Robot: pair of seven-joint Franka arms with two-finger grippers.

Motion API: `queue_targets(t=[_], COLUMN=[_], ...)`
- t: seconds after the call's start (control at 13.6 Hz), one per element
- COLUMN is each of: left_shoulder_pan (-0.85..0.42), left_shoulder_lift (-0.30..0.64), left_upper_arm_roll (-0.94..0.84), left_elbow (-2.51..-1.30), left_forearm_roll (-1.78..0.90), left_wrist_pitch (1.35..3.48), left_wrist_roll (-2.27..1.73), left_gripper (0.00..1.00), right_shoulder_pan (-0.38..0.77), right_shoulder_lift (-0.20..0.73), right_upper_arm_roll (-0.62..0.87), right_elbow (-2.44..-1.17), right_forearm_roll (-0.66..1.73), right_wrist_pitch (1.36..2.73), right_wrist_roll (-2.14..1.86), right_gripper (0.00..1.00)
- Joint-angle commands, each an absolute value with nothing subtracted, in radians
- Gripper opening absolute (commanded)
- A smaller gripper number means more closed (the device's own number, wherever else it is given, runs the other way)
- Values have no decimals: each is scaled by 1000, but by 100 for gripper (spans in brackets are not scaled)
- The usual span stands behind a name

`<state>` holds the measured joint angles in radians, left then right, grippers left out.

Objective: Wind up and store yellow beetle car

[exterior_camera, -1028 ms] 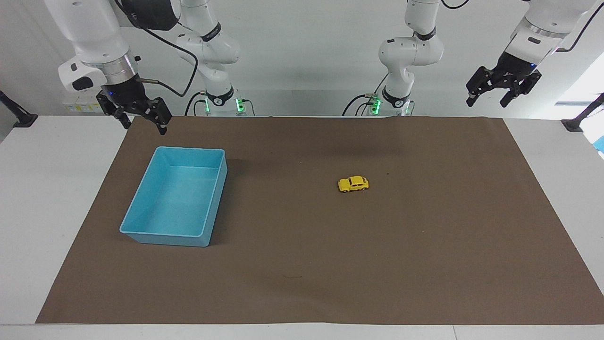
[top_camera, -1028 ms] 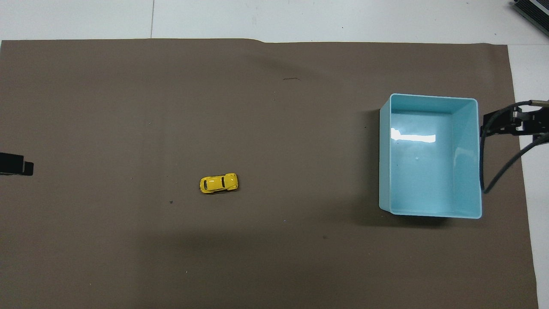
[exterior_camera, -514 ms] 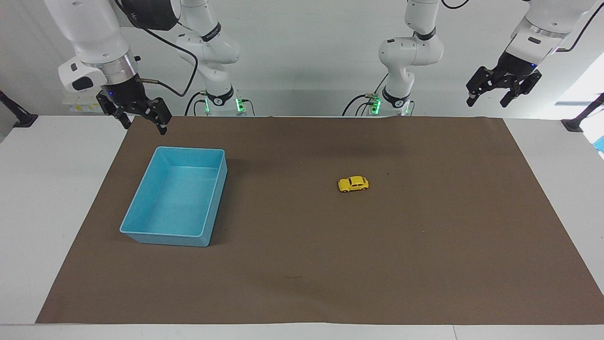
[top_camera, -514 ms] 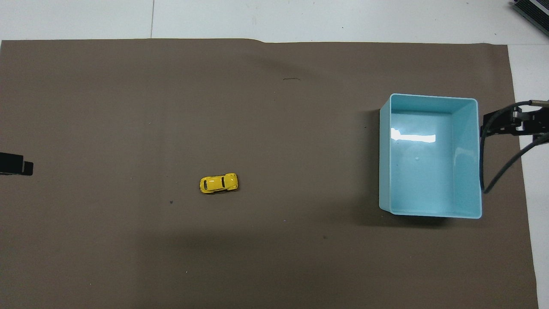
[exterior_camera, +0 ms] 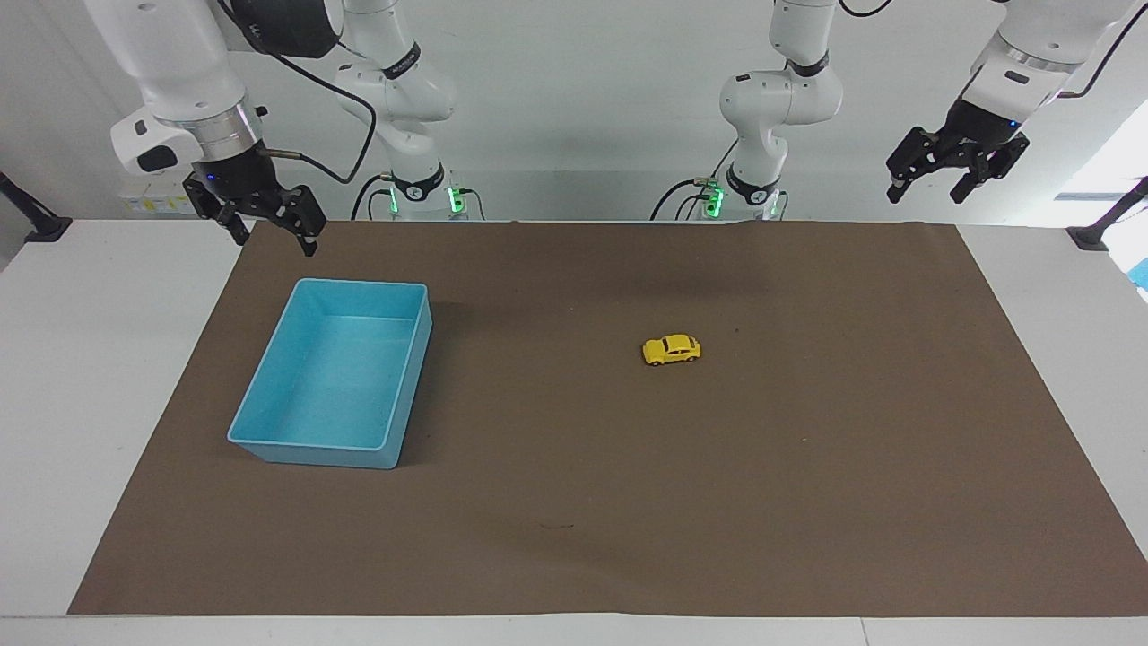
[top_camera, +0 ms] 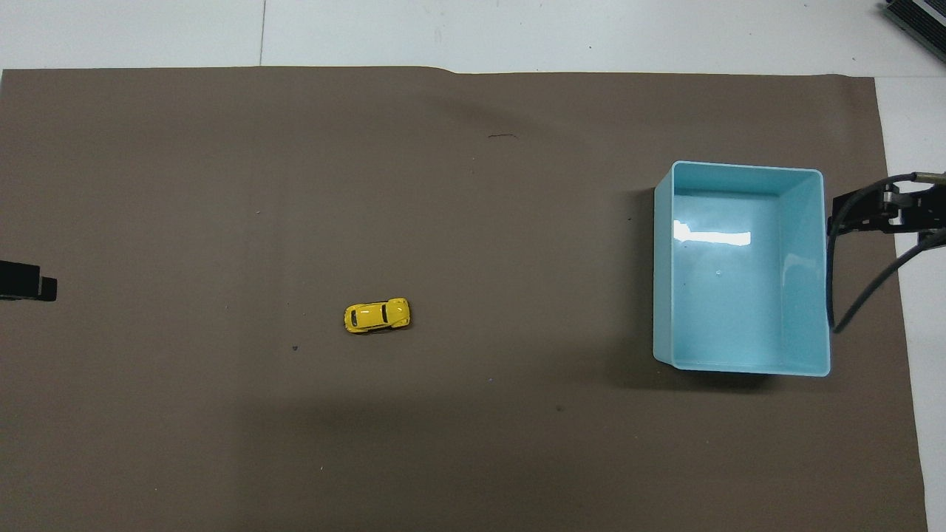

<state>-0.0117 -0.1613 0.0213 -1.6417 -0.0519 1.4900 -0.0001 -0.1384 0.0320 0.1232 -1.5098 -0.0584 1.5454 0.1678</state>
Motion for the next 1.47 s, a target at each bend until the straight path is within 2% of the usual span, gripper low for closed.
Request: queue_targets(t=[0.0,1.39], left_shoulder_pan=[3,-9], left_shoulder_lift=[-183,-181], left_upper_arm_roll=[11,9], left_elbow=[-1661,-1667], left_forearm_roll=[-41,-40], left_wrist_pitch=[1494,1485], left_wrist_roll=[-28,-160], left_gripper=[100,100], right_shoulder_pan=[-147,-149], right_shoulder_lift=[8,8], right_upper_arm_roll=[126,126], right_elbow=[-1542,-1542], right_forearm_roll=[-45,-46], right_wrist_pitch=[1568,1569], right_wrist_roll=[164,164], right_gripper=[100,100])
